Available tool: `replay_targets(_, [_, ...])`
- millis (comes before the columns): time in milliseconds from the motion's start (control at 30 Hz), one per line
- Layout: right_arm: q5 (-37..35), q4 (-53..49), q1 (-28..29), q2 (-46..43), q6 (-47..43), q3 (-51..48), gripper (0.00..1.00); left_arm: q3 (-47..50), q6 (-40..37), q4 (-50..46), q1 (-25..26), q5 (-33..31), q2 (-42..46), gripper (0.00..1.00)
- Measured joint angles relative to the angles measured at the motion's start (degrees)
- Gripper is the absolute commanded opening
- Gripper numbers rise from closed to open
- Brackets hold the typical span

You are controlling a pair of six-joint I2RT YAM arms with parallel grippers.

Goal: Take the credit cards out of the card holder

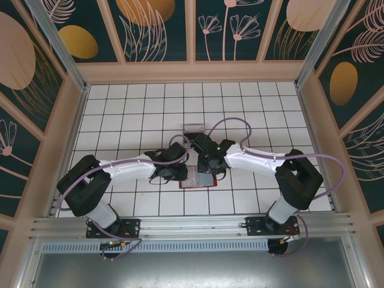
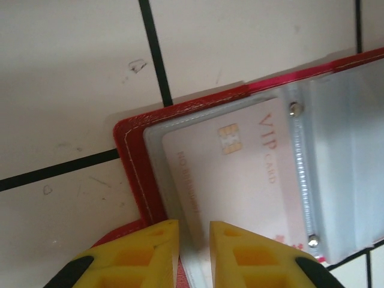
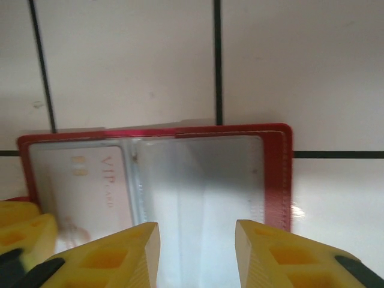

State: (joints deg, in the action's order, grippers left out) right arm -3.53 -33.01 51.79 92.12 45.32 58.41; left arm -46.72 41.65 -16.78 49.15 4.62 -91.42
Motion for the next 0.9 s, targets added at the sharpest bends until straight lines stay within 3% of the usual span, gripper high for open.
replay_targets(500, [16.65, 16.83, -3.02, 0.0, 0.04, -6.36, 0.28, 0.0, 0.07, -0.09, 0.0, -0.42, -0.68, 0.2])
replay_targets(900, [21.66, 24.06, -3.06, 2.91, 0.5, -8.35, 0.26, 0.11, 0.07, 0.07, 0.0, -0.44, -0.7, 0.2])
